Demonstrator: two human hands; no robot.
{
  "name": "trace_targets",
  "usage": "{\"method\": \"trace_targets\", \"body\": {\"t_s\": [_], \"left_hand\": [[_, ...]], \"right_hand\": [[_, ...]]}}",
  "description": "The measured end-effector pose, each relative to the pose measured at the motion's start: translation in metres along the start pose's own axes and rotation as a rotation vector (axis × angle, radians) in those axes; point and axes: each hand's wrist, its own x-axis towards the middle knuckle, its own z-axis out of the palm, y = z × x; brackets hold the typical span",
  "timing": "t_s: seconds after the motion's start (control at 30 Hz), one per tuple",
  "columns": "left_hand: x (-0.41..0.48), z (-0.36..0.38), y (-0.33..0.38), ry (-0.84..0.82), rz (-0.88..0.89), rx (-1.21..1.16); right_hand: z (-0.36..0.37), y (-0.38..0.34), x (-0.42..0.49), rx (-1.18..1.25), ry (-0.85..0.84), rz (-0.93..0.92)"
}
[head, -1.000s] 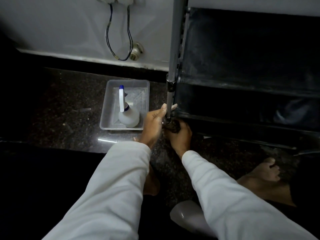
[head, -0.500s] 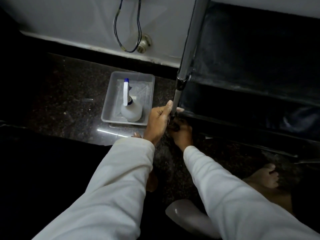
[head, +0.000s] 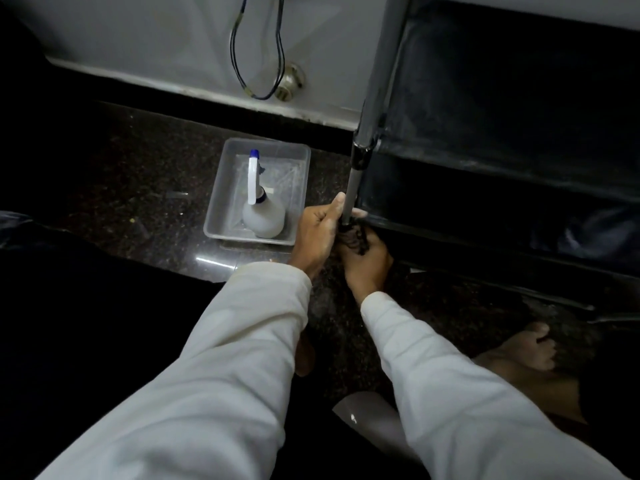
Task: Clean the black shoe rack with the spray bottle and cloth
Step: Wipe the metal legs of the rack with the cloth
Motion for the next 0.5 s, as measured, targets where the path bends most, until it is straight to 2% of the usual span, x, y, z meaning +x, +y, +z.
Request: {"method": "trace_targets", "body": {"t_s": [0.23, 0.37, 0.43, 0.5], "left_hand": [[0.000, 0.005, -0.001, 0.060, -0.032, -0.045], [-0.007, 0.015, 0.000, 0.193, 0.022, -0.093], [-0.012, 0.021, 0.001, 0.259, 0.046, -0.080], [-0.016, 0.028, 0.003, 0.321, 0.053, -0.033]], "right_hand": [[-0.012, -0.015, -0.027, 0.127, 0.138, 0.003], [-0.028, -0.011, -0.045, 0.080, 0.330, -0.272], [-0.035, -0.014, -0.044, 0.054, 0.309, -0.415], [-0.040, -0.019, -0.036, -0.025, 0.252, -0.475]]}}
